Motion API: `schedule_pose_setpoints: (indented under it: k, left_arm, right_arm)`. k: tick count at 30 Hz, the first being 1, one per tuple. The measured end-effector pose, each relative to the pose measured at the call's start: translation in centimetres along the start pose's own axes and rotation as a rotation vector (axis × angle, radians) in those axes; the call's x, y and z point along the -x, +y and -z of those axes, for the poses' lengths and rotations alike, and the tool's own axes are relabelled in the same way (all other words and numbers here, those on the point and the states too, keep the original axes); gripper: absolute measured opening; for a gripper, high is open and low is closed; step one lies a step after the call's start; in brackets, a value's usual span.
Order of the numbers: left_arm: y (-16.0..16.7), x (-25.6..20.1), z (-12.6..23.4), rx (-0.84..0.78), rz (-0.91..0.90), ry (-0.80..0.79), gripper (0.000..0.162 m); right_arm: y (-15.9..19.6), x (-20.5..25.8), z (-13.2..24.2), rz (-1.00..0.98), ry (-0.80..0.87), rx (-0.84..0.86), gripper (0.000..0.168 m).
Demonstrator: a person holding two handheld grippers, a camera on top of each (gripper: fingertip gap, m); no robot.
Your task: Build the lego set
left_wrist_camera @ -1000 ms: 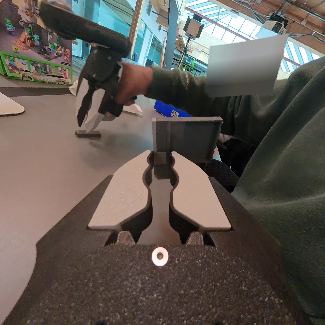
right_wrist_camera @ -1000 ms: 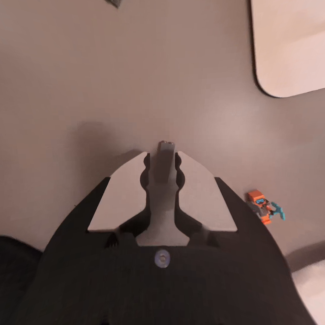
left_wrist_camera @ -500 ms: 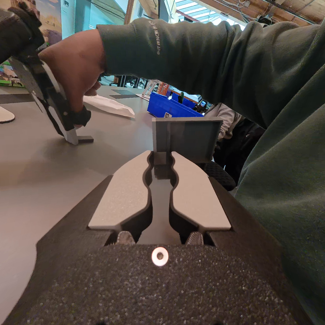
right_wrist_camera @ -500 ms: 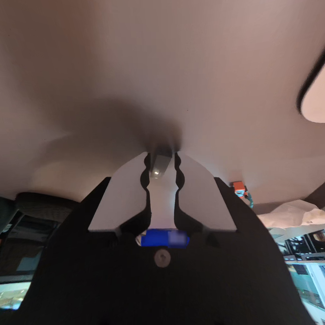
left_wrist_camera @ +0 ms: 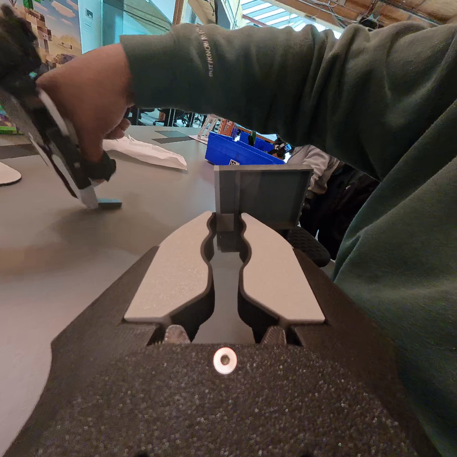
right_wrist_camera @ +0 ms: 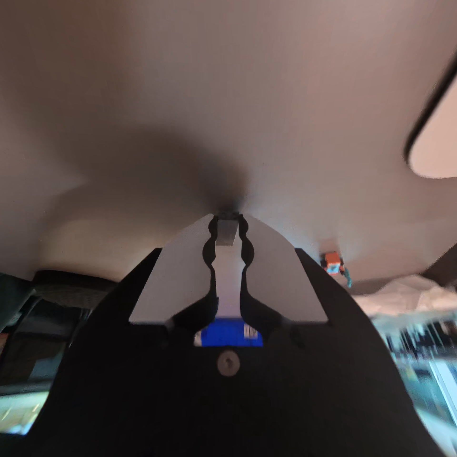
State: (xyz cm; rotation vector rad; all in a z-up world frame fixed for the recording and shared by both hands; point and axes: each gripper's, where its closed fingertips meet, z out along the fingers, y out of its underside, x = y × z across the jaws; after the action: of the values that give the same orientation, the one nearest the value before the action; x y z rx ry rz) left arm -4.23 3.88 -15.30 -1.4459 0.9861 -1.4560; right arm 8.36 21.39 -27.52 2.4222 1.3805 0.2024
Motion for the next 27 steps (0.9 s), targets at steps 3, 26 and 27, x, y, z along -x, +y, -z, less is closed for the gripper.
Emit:
schedule_pose_setpoints:
  k: [3,26,27]
  left_arm:
    - [0.1,0.1,0.0,0.003,-0.004,-0.005,0.016]
    - [1.3,0.7,-0.7,0.031,0.004,-0.005,0.016]
    - [1.3,0.7,-0.7,0.031,0.007,-0.006,0.016]
  right_arm:
    - [-2.6,0.6,2.7,0.036,-0.057,-0.4,0.016]
    - [0.8,0.5,3.5,-0.027,0.106,-1.307,0.016]
    - [0.8,0.6,3.4,-0.026,0.1,-1.304,0.016]
